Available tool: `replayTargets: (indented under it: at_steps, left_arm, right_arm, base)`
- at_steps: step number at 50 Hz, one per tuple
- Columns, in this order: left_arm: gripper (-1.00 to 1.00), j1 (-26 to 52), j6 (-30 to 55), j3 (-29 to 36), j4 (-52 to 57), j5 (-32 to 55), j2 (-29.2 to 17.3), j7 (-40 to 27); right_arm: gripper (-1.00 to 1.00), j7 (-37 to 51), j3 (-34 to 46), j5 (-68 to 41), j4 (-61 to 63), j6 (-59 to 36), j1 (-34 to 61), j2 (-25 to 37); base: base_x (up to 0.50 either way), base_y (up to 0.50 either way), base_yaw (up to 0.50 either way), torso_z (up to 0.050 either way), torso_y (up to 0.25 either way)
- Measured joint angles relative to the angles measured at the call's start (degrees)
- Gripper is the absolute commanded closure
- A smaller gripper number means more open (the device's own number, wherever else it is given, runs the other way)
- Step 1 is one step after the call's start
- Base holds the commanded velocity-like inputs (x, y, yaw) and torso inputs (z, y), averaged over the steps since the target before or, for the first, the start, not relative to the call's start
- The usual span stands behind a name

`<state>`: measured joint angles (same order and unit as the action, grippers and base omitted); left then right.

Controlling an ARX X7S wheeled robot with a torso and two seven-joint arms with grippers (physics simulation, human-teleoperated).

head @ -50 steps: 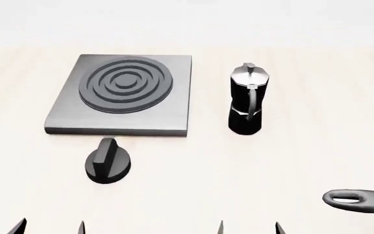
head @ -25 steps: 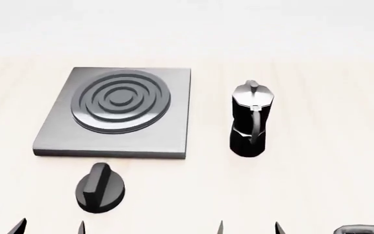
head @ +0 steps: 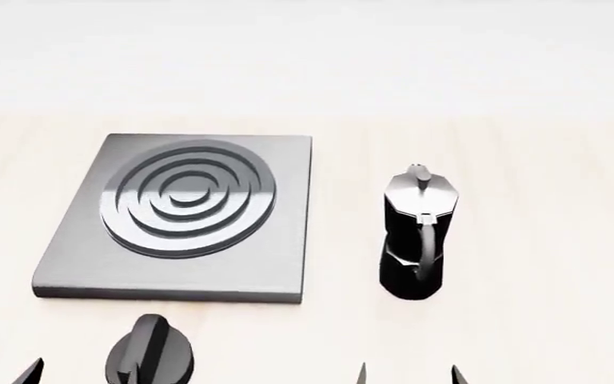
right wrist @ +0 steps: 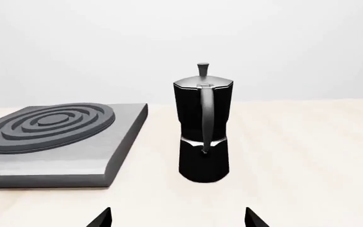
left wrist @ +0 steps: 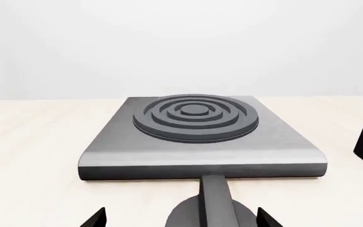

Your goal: Put the moka pot on the stove.

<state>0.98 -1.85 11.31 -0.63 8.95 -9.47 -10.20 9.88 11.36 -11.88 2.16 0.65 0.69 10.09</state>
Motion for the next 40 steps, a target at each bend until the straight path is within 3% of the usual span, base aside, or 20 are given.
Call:
replayTargets:
  at_steps: [17, 40]
  left_arm:
    - [-1.0, 0.12, -0.13, 0.57, -0.04, 0.46, -0.46, -0.53]
    - [-1.0, 0.24, -0.22, 1.35, -0.07, 1.1, -1.08, -1.03]
  right_arm:
    - [-1.0, 0.53, 0.51, -0.37, -0.36, 0.32, 0.1, 0.37]
    - [-1.0, 0.34, 1.62, -1.55, 0.28, 0.95, -0.1, 0.67]
  base:
    - [0.2, 0.0, 0.0, 0.0, 0.0]
    - [0.0, 0.08, 0.0, 0.0, 0.0]
